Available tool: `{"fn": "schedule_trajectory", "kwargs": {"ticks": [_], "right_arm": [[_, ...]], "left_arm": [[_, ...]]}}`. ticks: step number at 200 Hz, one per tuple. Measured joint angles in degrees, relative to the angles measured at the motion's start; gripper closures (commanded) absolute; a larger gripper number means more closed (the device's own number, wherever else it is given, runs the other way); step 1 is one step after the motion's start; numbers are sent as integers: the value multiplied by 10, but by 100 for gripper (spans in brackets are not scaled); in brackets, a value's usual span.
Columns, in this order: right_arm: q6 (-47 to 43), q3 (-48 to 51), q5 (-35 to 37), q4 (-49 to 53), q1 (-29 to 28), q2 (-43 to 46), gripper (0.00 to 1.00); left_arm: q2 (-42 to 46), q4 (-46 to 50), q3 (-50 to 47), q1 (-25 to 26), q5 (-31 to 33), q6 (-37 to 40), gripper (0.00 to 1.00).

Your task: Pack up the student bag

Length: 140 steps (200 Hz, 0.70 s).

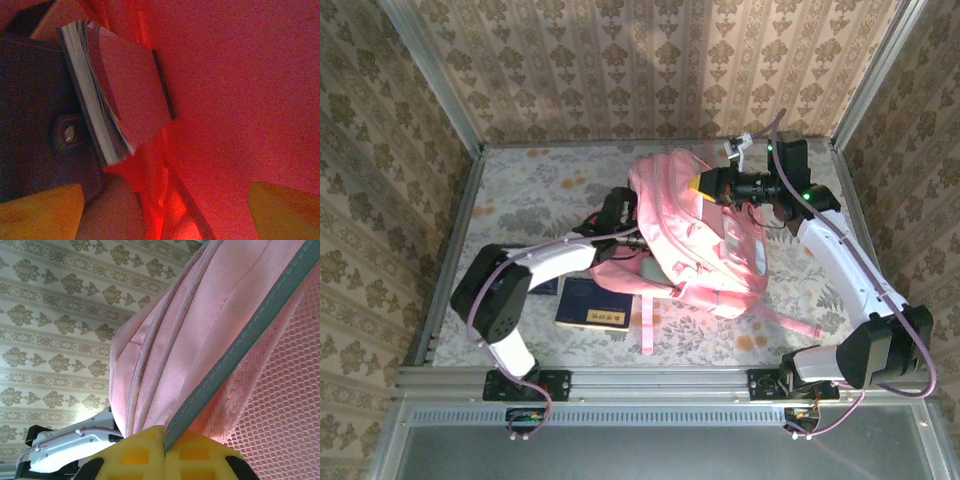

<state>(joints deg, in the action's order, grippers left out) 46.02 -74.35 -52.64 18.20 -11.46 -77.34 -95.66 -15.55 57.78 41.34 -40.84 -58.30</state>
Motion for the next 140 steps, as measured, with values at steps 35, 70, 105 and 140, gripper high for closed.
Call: {"fn": "schedule_trajectory", "kwargs": {"ticks": [35,70,105,140], "right_arm": [[-7,7,8,2,7,9,100],[-11,14,14,2,8,12,100],[-36,14,38,23,9,17,100],[-68,14,75,57,9,32,100]], "left_arm": [[54,37,-26,-22,1,25,6],[87,71,-56,-43,1,41,3],[129,129,-62,-68,12,63,3],[189,207,-69,-105,32,90,4]]}}
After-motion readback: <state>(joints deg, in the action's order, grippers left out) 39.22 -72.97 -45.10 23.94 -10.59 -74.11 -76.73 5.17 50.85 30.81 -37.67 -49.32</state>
